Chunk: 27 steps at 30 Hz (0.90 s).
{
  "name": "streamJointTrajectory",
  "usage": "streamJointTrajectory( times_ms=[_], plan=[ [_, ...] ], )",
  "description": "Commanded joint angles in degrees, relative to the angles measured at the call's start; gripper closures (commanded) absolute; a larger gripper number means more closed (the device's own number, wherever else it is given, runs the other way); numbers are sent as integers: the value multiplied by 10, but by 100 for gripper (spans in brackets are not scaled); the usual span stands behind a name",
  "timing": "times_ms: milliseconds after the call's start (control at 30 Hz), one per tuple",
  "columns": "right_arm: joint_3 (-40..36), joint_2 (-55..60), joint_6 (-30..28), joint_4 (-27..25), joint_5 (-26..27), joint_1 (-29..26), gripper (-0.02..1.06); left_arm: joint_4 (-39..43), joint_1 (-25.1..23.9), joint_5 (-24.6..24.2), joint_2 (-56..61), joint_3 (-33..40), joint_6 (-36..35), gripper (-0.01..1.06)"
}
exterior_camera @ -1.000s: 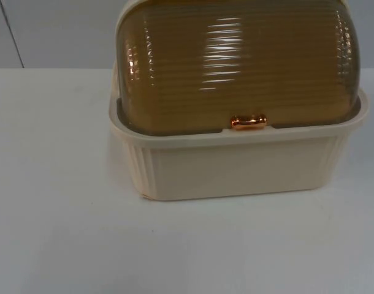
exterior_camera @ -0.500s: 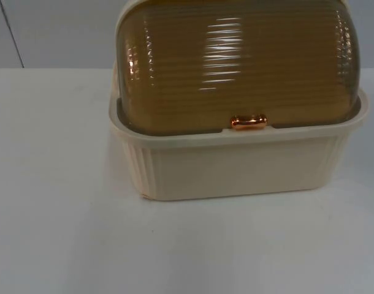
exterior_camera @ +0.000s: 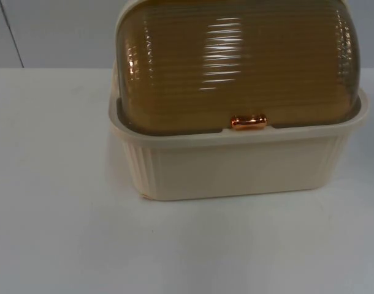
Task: Open the box lid with the left hand, place the block into the box with the right hand, then close the box lid with the left hand.
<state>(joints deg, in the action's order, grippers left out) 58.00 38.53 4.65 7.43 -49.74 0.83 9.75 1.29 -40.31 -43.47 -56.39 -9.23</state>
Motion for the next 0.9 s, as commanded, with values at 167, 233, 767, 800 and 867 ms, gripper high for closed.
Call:
streamJointTrajectory(
  times_ms=[167, 233, 767, 800, 867],
  plan=[
    [4, 83, -117, -142, 47, 0, 0, 3, 4, 8, -24, -5, 0, 0],
    [4, 111, -113, -151, 71, 0, 0, 10, 4, 8, -24, -5, 0, 0],
    [4, 131, -75, -57, 68, 0, 0, -31, 77, 29, -170, -7, 9, 0],
    [4, 131, -75, -57, 68, 0, 0, -26, 102, 29, -192, -11, 16, 0],
    [4, 131, -75, -57, 68, 0, 0, -23, 128, 29, -209, -16, 25, 0]
  ],
)
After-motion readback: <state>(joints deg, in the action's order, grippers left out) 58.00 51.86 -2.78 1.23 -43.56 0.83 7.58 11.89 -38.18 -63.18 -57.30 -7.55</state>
